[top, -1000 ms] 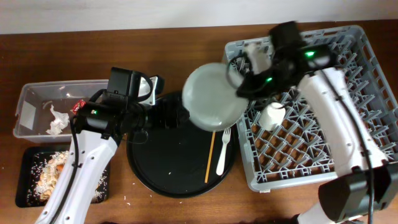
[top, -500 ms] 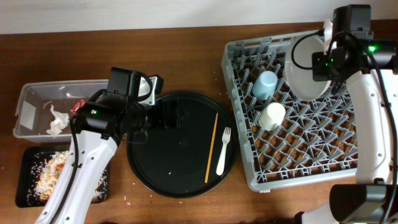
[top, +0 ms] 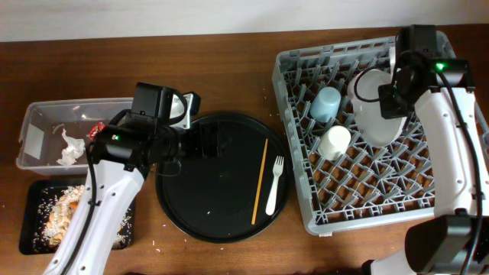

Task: Sort waste into correct bins and load items into the dishwasher rack
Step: 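Stand the white plate upright in the rack with the right gripper, then grasp the wooden chopstick on the serving tray with the right gripper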

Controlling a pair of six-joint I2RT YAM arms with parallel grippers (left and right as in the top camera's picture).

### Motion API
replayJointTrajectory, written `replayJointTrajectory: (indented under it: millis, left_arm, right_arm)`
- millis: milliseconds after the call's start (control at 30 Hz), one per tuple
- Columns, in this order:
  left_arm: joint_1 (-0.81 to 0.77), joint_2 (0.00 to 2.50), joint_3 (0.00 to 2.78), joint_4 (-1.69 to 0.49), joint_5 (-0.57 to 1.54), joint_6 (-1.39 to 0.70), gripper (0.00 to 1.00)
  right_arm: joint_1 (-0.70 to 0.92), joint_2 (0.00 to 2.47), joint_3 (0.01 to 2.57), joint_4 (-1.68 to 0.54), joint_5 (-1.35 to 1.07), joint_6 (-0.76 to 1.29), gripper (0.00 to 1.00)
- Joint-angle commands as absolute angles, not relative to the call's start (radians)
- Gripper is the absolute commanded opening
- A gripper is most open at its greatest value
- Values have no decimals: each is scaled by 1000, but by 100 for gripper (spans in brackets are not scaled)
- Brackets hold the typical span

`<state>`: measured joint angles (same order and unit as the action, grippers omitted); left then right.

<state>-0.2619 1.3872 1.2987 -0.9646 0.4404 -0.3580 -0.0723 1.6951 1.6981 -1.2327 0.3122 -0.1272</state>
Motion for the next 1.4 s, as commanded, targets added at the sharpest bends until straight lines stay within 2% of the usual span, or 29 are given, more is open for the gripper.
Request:
replayJointTrajectory:
  millis: [0,100,200,233,267,367,433,567,633,667,733,767,867,933,1067,1167,1300,1367]
  left_arm:
    - [-266,1368,1318,-966,437,-339,99]
    - [-266,1368,1318,-966,437,-339,99]
    - [-266,1368,1318,-966,437,-339,99]
    - [-266,1368,1318,-966,437,-339,99]
    - [-266,1368,1318,-966,437,-339,99]
    - [-266,1369,1318,-966,437,-339,99]
    - [-266,1369,1318,-966,437,-339,99]
    - [-266,1368,1318,-966,437,-339,99]
    - [-266,1368,1318,-966,437,-339,99]
    - [-265,1368,1318,-966,437,-339,99]
    - [-266,1368,1318,-966,437,-339,99]
    - [-266,1369,1318,-966,437,-339,99]
    - [-266,1369,1318,-966,437,-339,99]
    - [-266,1369,1318,-966,437,-339,99]
    - [-266,1369,1318,-966,437,-339,99]
    - [-266,1369,1318,-966,437,-339,99]
    - [-266,1369,1318,-966,437,-339,99]
    - [-266,1368,1318,-966,437,-339,99]
  right_arm:
    - [-73,1691,1672,-1222,280,-119,5]
    - [-73,1691,1669,-1215,280,-115,22]
    - [-73,1691,1669,-1208,254,-115,27]
    - [-73,1691,1669,-1197,227,-115,40]
    - [-72,1690,1670,-1179,208,-116,48]
    - [-72,1689,1716,-1171,209,-115,56]
    - [-73,1687,1801,-1195,210,-67,66]
    - [-72,1687,1902,-1275,179,-17,70]
    - [-72,1686,1903,-1299,23,-17,70]
    - [-72,1686,1903,-1324,-129,-17,70]
    - [-67,1687,1903,-1389,-336,28,81]
    - [-57,1687,1903,-1419,-390,33,83]
    - [1,1687,1901,-1493,-427,33,89]
    - [74,1687,1901,-1500,-440,36,99]
    - [220,1693,1901,-1472,-423,36,99]
    - [245,1693,1901,-1462,-431,110,99]
    - [263,1693,1898,-1458,-461,114,99]
    - [277,1693,1895,-1459,-461,146,93]
